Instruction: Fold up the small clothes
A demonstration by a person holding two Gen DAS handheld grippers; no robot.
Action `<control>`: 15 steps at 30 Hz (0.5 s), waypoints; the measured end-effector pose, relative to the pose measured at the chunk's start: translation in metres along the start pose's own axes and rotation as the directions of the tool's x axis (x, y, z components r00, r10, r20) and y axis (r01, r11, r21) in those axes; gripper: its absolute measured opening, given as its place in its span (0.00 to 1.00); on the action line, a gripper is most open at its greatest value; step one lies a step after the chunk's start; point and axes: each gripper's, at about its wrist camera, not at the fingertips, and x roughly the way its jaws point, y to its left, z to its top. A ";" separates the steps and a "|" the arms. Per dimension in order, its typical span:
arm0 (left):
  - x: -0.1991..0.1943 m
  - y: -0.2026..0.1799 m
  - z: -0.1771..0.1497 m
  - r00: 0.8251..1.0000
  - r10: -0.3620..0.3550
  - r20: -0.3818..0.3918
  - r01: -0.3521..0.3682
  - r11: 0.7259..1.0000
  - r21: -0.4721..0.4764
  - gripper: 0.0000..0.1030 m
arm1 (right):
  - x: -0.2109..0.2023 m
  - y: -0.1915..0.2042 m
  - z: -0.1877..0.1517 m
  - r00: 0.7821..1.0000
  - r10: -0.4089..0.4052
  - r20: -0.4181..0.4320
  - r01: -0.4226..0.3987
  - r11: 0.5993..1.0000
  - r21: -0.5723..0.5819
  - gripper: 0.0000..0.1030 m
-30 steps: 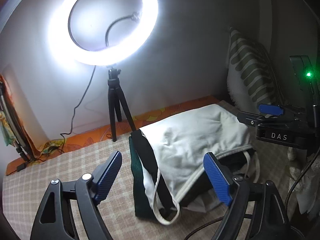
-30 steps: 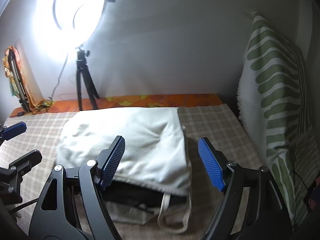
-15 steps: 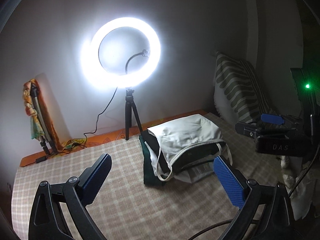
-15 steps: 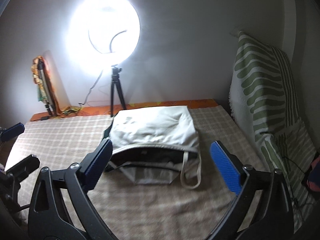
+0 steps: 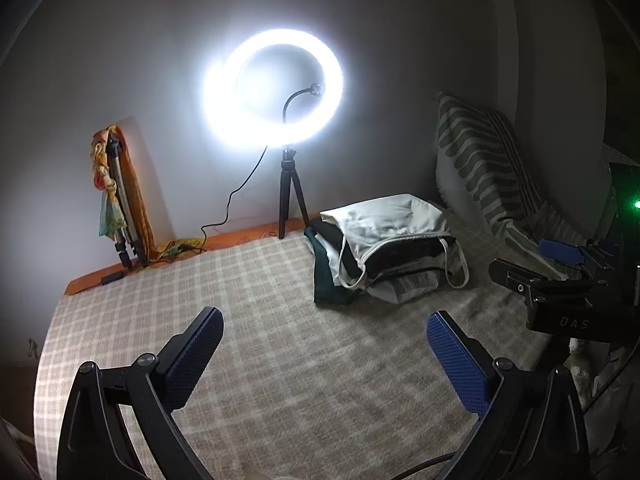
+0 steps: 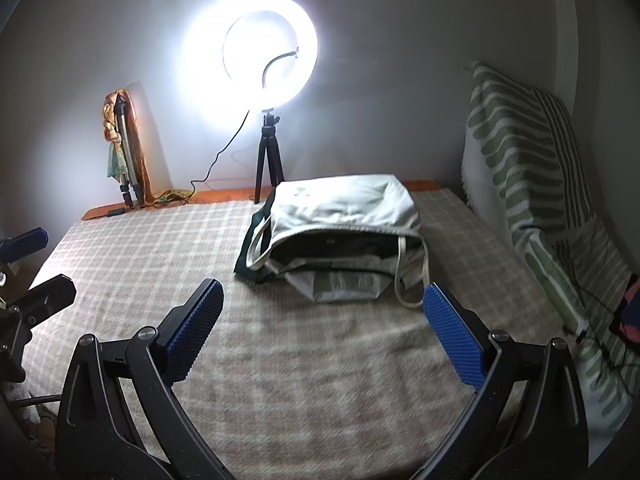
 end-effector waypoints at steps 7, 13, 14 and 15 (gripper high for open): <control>-0.011 0.010 -0.021 1.000 -0.007 0.018 0.008 0.999 -0.048 0.99 | -0.006 0.011 -0.018 1.000 -0.009 0.014 0.009 1.000 0.010 0.99; -0.004 0.012 -0.033 1.000 0.022 -0.017 -0.023 0.999 -0.036 0.99 | -0.007 0.014 -0.024 1.000 -0.016 0.025 0.016 1.000 0.003 0.99; -0.005 0.012 -0.035 0.999 0.032 -0.015 -0.033 0.999 -0.030 0.99 | -0.005 0.013 -0.021 1.000 -0.009 0.022 0.009 1.000 0.001 0.99; -0.005 0.012 -0.036 0.999 0.040 -0.012 -0.040 0.999 -0.025 0.99 | -0.006 0.014 -0.023 1.000 -0.005 0.023 0.005 1.000 0.003 1.00</control>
